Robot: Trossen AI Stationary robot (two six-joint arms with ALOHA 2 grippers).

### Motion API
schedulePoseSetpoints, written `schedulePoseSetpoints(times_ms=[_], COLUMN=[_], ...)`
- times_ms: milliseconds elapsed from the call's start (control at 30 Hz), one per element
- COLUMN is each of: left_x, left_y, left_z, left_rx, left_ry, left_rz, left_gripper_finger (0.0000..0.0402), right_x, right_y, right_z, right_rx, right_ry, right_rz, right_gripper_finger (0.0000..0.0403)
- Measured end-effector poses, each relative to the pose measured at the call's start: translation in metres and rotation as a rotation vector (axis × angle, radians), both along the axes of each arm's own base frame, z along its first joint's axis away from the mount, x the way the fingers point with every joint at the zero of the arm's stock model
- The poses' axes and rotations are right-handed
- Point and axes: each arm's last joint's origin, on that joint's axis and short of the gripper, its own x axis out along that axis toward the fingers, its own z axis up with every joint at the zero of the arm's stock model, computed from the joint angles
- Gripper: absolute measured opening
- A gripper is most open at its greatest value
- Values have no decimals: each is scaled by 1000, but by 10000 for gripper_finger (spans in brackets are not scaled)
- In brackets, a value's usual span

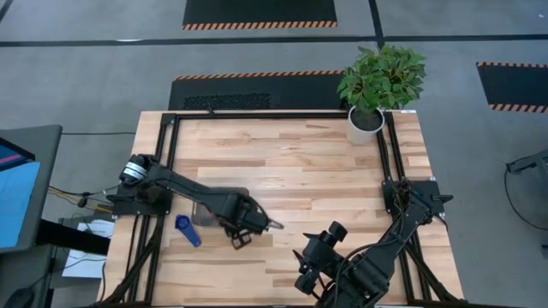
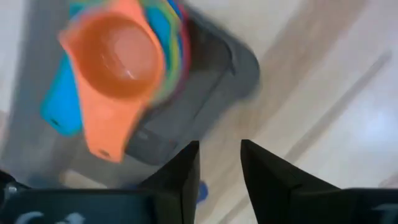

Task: Nest measuring cups in basket
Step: Stack the dark blue measuring cup on top of the orange measuring cup in the black bin

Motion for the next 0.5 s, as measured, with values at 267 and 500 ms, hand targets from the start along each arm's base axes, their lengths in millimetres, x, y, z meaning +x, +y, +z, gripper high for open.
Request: schedulePoseSetpoints(times_ms=[267,500], left_x=[-32,-70], left_y=[-27,-69], left_z=[-19,-17], left_rx=[77,61], left_ry=[170,296], left_rz=[-73,-70], left_gripper_finger=[72,67], right_x=[0,0], right_y=[0,0], right_z=[0,0], right_rx=[1,1], right_ry=[0,0], right_rz=[0,-1], right_gripper_finger=[258,258])
